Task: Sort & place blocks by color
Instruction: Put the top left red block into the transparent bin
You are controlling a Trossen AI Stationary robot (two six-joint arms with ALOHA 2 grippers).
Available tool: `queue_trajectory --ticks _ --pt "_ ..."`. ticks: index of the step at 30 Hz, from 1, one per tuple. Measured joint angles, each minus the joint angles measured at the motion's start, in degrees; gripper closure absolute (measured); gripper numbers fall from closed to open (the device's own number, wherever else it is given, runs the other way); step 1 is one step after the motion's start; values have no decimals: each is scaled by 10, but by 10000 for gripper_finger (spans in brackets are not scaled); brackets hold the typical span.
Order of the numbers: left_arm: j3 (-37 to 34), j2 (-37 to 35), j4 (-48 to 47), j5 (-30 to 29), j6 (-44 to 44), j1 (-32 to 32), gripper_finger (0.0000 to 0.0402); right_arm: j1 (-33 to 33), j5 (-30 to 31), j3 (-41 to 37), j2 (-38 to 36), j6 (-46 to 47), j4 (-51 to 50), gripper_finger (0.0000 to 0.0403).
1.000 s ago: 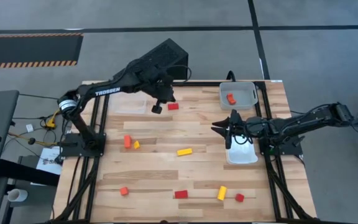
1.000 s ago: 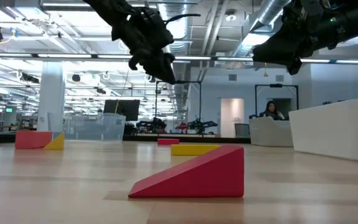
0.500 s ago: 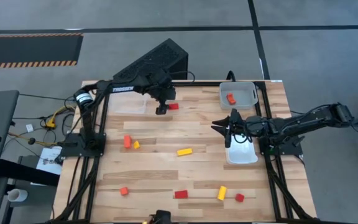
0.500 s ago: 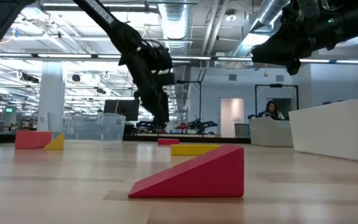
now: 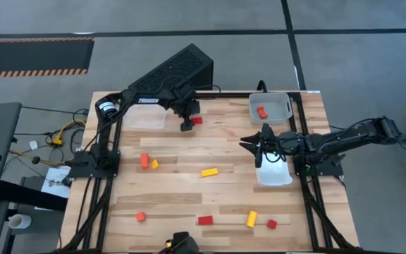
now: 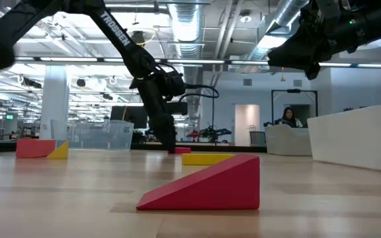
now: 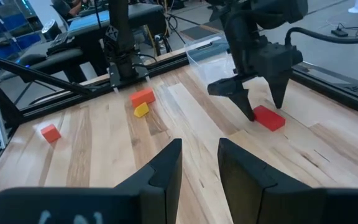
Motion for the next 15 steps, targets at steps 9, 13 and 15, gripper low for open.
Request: queue_trajectory --ticks 9,13,15 --pt "0 1 3 -25 -56 -6 244 0 0 0 0 5 5 276" --pt "9 -3 -12 -27 -48 -12 312 5 -2 0 0 6 16 276" --pt "28 -8 -41 -29 -53 -12 311 6 -3 0 0 6 20 276"
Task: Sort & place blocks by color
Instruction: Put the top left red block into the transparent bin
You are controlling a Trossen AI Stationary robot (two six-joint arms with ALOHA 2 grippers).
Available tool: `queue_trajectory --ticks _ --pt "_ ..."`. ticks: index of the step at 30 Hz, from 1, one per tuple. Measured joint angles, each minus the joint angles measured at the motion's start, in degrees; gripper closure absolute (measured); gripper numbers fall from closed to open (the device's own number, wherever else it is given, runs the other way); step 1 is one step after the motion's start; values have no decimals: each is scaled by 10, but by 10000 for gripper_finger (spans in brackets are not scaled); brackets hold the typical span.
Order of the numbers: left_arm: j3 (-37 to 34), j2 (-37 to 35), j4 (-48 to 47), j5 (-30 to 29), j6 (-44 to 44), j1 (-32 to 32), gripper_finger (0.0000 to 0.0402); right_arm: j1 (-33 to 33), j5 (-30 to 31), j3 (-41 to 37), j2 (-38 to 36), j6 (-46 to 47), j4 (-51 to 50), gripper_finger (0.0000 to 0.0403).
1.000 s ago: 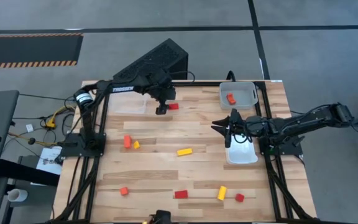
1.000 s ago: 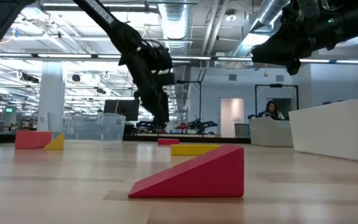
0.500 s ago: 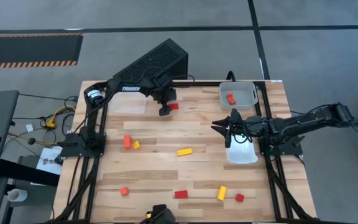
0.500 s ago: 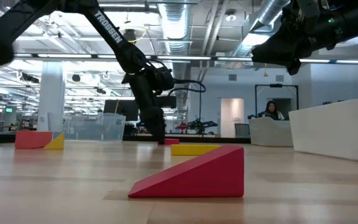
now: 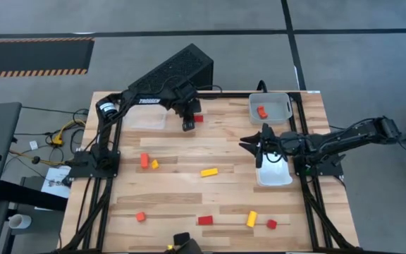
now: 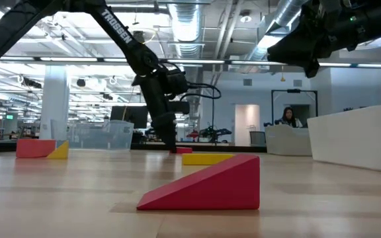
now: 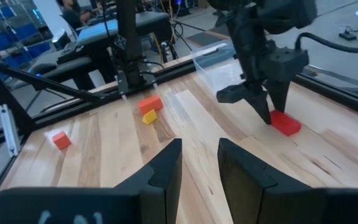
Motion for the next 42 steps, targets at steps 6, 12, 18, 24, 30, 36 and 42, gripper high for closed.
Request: queue_trajectory --ticks 6,12,18,24,30,36,42 --pt "43 -84 -81 -20 10 0 311 2 -2 14 0 -6 -4 276" --pt "21 -206 -186 -50 -17 8 311 21 -2 30 0 -16 -22 276" --pt "-86 -364 -178 -128 -93 39 311 41 -2 32 0 -21 -22 276" --pt "-216 -482 -149 -194 -182 72 311 47 -1 32 0 -30 -19 276" --pt "-315 -489 -76 -179 -209 105 311 47 0 33 0 -43 2 276" --pt "-366 -465 -35 -164 -234 154 311 47 0 33 0 -51 24 276" --pt "-371 -423 -31 -125 -253 184 293 47 0 33 0 -51 24 276"
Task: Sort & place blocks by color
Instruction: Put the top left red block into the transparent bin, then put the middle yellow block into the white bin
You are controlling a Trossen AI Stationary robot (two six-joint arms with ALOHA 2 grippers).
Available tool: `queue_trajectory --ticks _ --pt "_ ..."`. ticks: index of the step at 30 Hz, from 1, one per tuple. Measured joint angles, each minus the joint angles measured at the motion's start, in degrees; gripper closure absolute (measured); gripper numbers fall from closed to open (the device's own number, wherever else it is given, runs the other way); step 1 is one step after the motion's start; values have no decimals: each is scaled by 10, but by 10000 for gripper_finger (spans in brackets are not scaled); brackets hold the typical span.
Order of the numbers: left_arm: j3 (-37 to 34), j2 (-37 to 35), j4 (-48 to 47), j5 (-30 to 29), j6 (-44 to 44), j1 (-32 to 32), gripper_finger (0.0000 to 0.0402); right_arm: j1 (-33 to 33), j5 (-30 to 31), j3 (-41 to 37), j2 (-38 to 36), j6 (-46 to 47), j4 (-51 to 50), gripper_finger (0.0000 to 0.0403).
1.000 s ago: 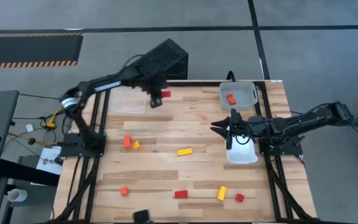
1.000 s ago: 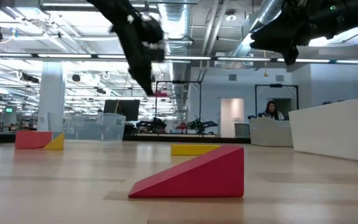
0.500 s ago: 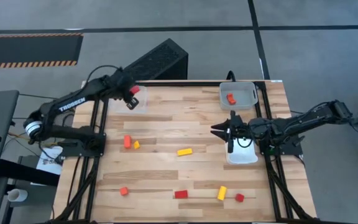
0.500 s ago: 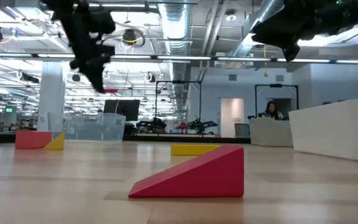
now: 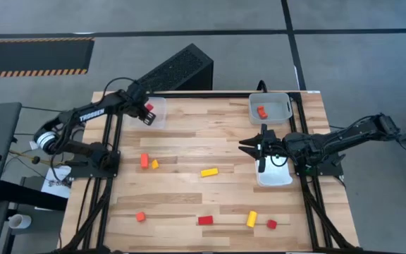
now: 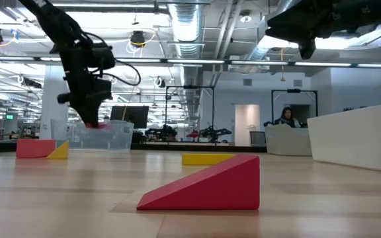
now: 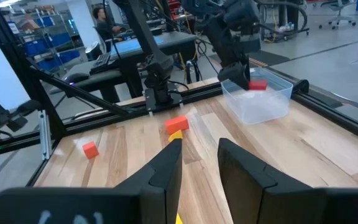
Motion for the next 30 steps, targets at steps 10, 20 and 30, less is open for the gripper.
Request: queue_trajectory --ticks 10,20,30 --pt "2 64 34 10 34 -1 181 15 0 0 0 11 -18 276" --pt "33 -10 12 75 39 -5 161 13 1 0 0 11 -29 276" --pt "3 -218 197 127 72 -106 160 -42 -1 0 1 37 -17 276"
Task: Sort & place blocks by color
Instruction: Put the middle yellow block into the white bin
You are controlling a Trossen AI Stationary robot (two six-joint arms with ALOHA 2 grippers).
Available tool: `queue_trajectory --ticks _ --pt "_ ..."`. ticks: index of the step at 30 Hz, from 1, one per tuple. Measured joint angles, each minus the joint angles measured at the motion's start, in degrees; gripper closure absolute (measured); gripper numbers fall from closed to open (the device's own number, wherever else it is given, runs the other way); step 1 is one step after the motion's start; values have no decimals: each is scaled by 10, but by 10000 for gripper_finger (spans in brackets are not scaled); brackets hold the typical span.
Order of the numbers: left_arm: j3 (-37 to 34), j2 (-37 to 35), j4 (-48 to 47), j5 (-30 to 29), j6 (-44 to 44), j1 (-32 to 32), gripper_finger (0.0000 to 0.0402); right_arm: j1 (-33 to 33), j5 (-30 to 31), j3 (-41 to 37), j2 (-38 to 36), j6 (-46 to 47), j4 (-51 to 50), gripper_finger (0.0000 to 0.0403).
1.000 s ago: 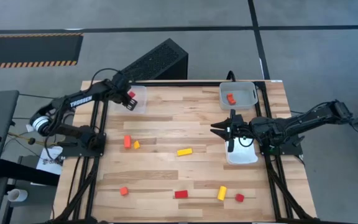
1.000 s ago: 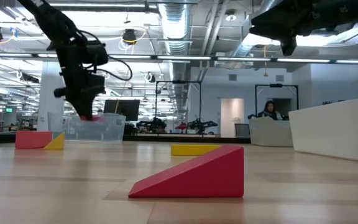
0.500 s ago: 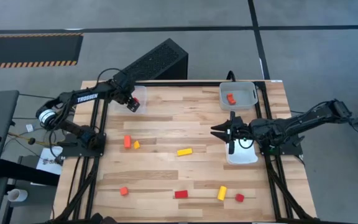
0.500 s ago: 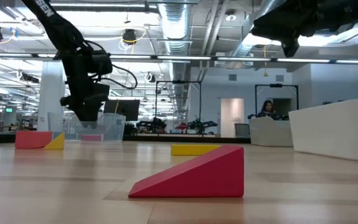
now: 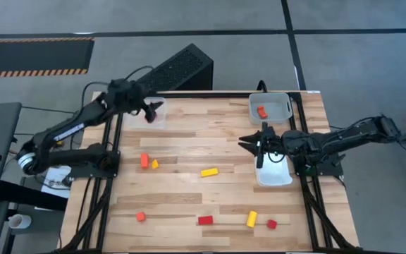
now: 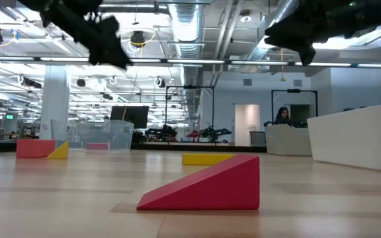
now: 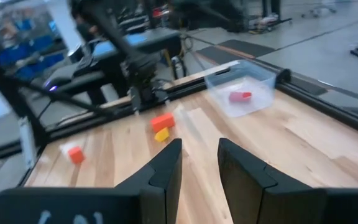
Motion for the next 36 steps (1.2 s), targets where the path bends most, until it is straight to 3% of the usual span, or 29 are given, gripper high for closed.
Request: queue_trajectory --ticks 6,12,17,19,24,29,36 --pt "-103 -69 204 8 -77 -91 159 -34 -56 26 34 -9 -4 276" --pt "-181 -82 337 -18 -127 -165 159 -26 -78 95 121 -51 -44 276" --pt "-190 -72 319 -71 -90 -198 159 -24 -80 129 209 -52 -68 270" --pt "-190 -65 292 -82 -115 -204 159 -22 -102 141 246 -48 -67 255" --pt "-191 -51 311 -67 -181 -212 159 -20 -181 184 342 -34 -64 186" --pt "-191 -51 338 -44 -182 -228 159 -17 -182 215 441 -60 -66 122" --pt "-191 -51 351 -50 -182 -268 159 -16 -182 251 560 -93 -65 102"
